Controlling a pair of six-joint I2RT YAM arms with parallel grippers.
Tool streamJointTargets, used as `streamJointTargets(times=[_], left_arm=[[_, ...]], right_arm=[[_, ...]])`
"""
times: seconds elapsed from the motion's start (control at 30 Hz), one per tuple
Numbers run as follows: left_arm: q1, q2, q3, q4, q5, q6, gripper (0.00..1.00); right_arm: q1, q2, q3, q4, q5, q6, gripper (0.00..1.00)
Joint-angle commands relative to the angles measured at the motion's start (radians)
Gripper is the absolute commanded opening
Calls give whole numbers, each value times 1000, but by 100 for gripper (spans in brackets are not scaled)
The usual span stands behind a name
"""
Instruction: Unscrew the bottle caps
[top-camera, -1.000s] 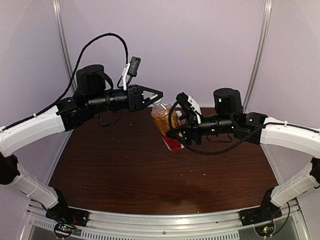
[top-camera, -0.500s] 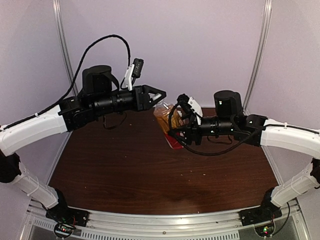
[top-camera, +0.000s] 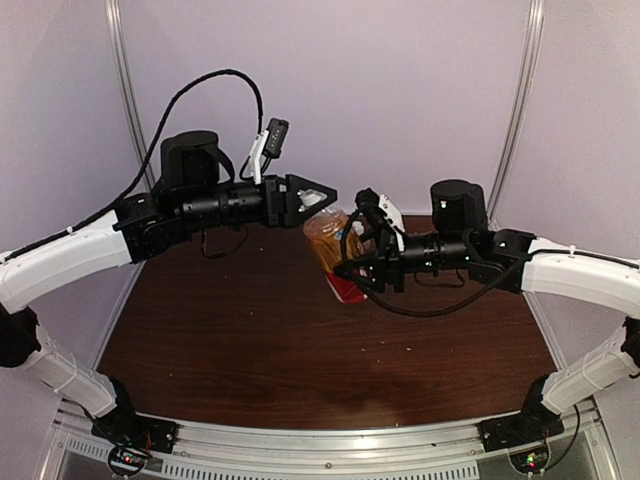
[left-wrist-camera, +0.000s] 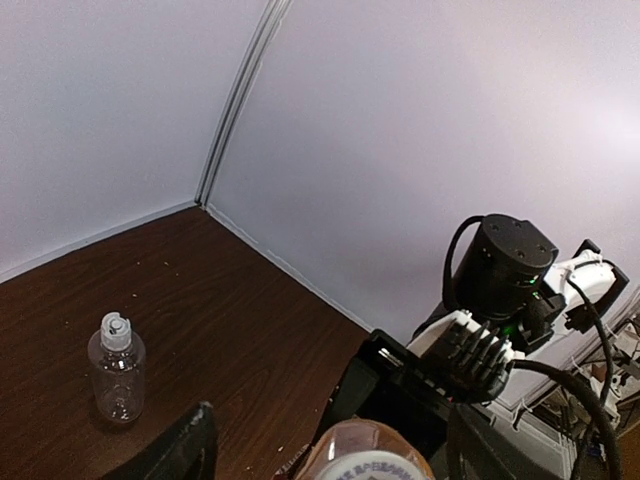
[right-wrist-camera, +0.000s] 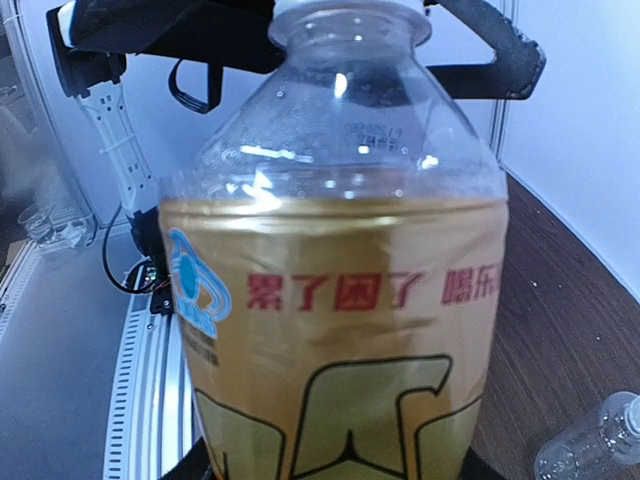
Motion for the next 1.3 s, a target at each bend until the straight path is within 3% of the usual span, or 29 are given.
streamJointTargets(times=[0.0, 0.37, 0.63, 1.27], left_arm=[[28, -58, -18, 50, 98, 67, 82], [76, -99, -16, 126, 476, 216, 85], [76, -61, 4, 144, 628, 289, 82], [81, -33, -40, 245, 654, 223, 36]], right_arm=[[-4, -34, 3, 30, -122, -2, 33], [-4, 1, 40, 30, -342, 50, 33], [-4, 22, 48, 95, -460, 130, 33], [-4, 31, 39, 107, -459, 139, 33]])
